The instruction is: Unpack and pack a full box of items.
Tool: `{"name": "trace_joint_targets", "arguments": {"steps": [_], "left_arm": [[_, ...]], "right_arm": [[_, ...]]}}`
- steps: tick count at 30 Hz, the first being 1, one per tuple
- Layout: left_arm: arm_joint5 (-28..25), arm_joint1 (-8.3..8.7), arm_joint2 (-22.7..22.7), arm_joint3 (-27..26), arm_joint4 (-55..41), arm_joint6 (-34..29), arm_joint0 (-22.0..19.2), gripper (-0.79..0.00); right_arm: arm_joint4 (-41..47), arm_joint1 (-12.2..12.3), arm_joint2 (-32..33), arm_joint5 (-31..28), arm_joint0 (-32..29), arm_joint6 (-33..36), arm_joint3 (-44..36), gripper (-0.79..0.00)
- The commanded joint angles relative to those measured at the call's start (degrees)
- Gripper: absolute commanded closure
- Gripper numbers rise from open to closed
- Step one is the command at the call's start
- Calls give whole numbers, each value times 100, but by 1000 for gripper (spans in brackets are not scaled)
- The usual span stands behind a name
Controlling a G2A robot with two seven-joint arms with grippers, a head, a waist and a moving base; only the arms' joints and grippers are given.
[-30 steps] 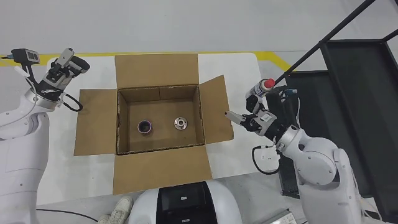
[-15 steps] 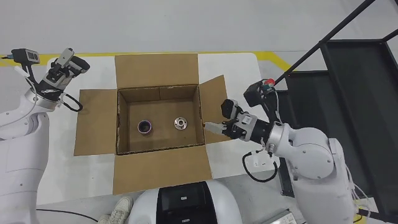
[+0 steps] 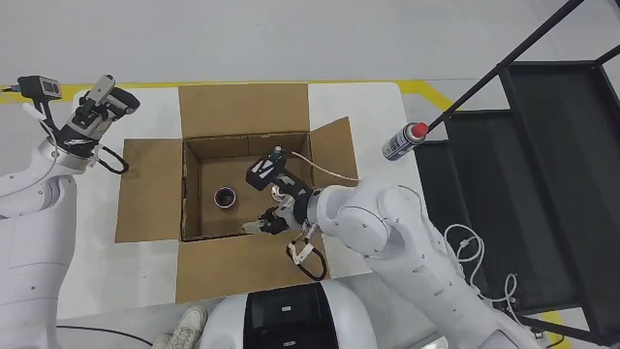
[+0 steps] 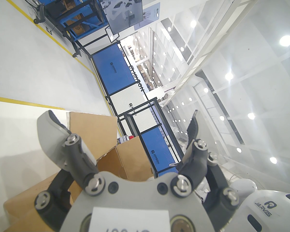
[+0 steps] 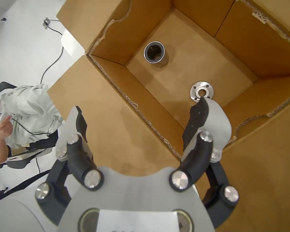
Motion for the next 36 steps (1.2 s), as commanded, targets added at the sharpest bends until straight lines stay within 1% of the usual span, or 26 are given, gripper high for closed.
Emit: {"name": "trace_joint_targets", "arguments": {"steps": [1,3,22,24,27,30,36], "left_arm": [[0,0,0,0,0,0,0,-785],[0,0,0,0,0,0,0,-785],[0,0,0,0,0,0,0,-785],[0,0,0,0,0,0,0,-785],[0,0,0,0,0,0,0,-785],[0,0,0,0,0,0,0,-785],[0,0,0,0,0,0,0,-785]], "right_arm": [[-190,-41,-204,123,207,-97,278,-785],[-207,-84,-339,198,357,-246,536,-785],[-207,-84,-339,198,357,-246,536,-785],[-189,-97,-445,52,377,-333,580,-785],[-265,-173,-711,-49,737,-316,850,-785],[-247,-316,-1068,-21,1262,-305,1282,-785],[-89,-773,-2021,158,2309,-279,2461,-785]]}}
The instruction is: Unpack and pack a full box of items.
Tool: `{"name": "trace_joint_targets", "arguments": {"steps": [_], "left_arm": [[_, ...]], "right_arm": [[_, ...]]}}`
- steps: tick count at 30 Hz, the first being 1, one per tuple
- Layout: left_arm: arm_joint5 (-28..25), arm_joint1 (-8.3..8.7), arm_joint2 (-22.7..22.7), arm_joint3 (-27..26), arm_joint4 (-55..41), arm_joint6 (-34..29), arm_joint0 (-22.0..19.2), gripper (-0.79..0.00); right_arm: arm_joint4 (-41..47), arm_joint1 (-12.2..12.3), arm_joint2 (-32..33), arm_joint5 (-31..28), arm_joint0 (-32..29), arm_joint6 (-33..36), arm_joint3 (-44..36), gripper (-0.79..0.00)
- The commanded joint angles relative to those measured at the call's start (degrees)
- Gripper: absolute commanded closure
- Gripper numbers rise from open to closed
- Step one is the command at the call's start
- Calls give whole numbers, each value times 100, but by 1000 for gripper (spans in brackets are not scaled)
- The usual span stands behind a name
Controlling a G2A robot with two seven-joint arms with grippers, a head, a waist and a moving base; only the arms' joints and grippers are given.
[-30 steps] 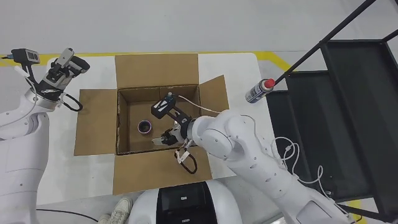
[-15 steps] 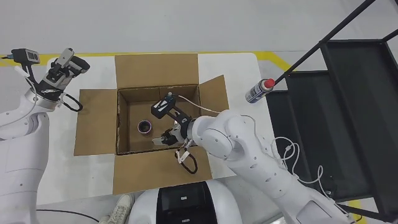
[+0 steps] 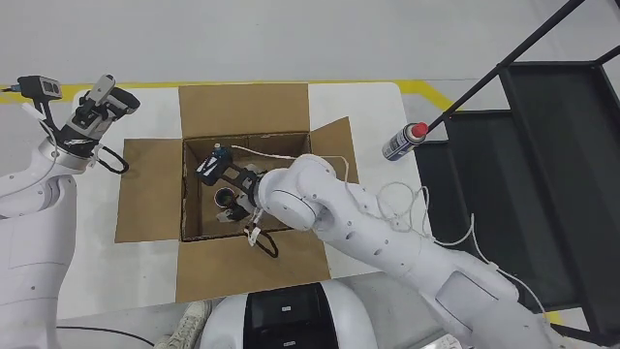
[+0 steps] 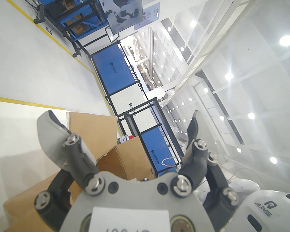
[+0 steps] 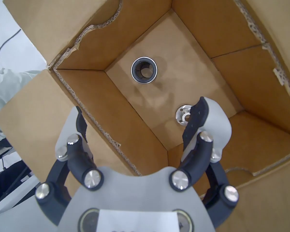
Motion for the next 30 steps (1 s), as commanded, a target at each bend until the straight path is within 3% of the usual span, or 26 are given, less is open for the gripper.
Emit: {"name": "trace_joint_targets", "arguments": {"steps": [1,9,28,29,30], "left_arm": [[0,0,0,0,0,0,0,-785],[0,0,0,0,0,0,0,-785],[0,0,0,0,0,0,0,-785],[0,0,0,0,0,0,0,-785],[0,0,0,0,0,0,0,-785]], "right_arm": [[107,-163,-317,-8,279,-59,432,-785],[182,-742,-1104,67,791,-472,1880,-785],[432,-1661,-1456,-2,1239,-1081,3922,-785],[436,-1698,-1463,-17,1253,-1093,3994,-770],[377,-1736,-1492,0,1280,-1078,4072,-563]]}}
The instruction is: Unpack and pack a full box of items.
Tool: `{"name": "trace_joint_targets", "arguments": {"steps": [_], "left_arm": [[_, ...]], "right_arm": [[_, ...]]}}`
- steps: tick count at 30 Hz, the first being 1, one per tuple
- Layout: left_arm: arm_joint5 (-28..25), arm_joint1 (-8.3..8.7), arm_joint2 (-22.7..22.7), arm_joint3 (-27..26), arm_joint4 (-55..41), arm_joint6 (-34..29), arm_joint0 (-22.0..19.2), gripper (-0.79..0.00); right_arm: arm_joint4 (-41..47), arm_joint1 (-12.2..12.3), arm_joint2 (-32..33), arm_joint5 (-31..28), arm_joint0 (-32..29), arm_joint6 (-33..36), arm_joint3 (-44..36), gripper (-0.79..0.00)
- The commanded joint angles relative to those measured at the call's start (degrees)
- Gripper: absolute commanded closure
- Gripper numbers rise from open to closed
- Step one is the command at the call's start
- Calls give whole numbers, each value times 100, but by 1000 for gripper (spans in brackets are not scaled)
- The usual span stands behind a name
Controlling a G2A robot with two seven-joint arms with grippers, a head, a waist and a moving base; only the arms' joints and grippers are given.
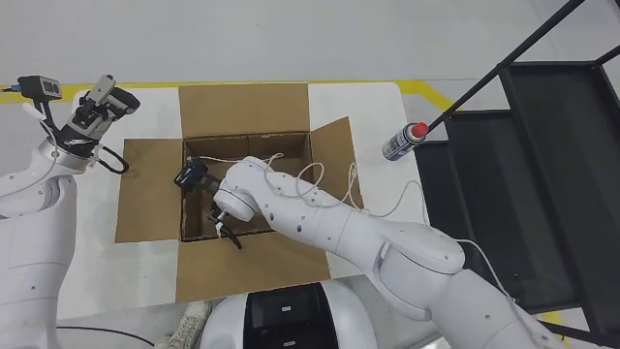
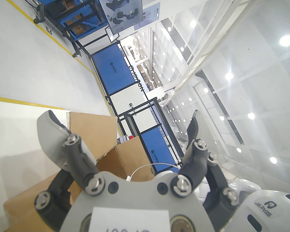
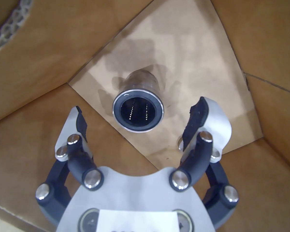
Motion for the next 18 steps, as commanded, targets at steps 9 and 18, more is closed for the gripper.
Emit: {"name": "trace_joint_targets", "arguments": {"steps": [9,18], "left_arm": [[0,0,0,0,0,0,0,-785],[0,0,0,0,0,0,0,-785]], "right_arm": [[-59,-311,-23,14,79,-55,604,0],[-209,-374,130,8,125,2,569,0]]}}
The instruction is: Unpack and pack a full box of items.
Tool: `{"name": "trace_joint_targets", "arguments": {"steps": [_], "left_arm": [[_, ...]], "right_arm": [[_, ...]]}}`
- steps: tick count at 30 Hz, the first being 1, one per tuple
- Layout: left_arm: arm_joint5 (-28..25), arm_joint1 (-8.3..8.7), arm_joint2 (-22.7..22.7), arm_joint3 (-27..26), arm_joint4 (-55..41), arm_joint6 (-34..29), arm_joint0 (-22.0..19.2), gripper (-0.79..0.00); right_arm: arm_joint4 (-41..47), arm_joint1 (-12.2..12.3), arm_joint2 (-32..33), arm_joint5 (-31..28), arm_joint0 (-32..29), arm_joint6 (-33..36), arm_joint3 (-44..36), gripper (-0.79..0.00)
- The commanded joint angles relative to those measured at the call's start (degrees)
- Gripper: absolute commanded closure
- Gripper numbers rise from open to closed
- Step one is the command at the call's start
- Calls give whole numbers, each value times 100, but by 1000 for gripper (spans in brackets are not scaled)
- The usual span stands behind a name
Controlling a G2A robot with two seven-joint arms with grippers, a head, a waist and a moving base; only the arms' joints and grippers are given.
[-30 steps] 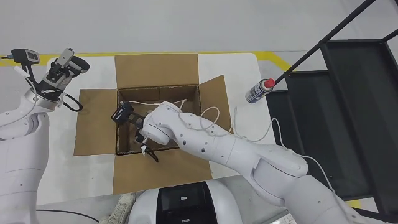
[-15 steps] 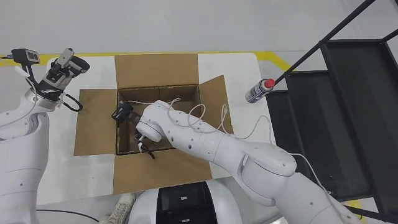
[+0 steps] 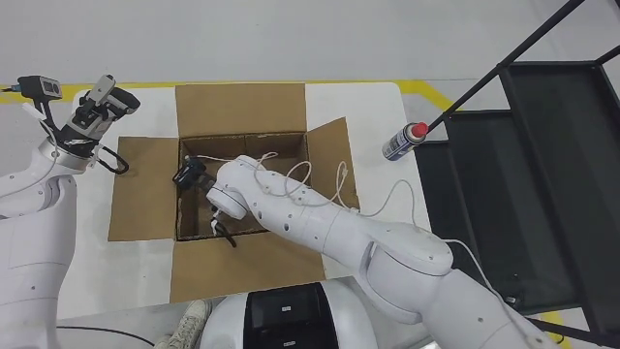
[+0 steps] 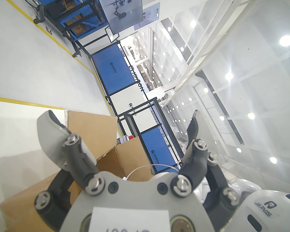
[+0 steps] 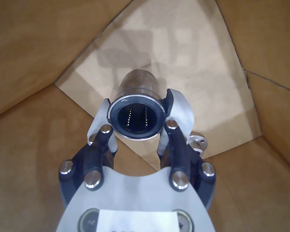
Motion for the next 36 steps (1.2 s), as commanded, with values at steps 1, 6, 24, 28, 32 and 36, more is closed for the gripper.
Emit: {"name": "trace_joint_targets", "arguments": {"steps": [1,6,24,28,32,36], "left_arm": [[0,0,0,0,0,0,0,-785],[0,0,0,0,0,0,0,-785],[0,0,0,0,0,0,0,-785],[0,0,0,0,0,0,0,-785],[0,0,0,0,0,0,0,-785],[0,0,0,0,0,0,0,-785]], "right_arm": [[-54,37,79,45,-2,54,-141,0],[-256,272,422,186,-107,434,-789,0],[-1523,1785,3308,-733,-3012,2928,-6706,0],[-1500,1938,3864,-1016,-3606,3034,-7570,0],[-1160,2046,4388,-1229,-4066,3050,-8224,0],[-872,2141,4940,-1298,-4445,3124,-8818,0]]}}
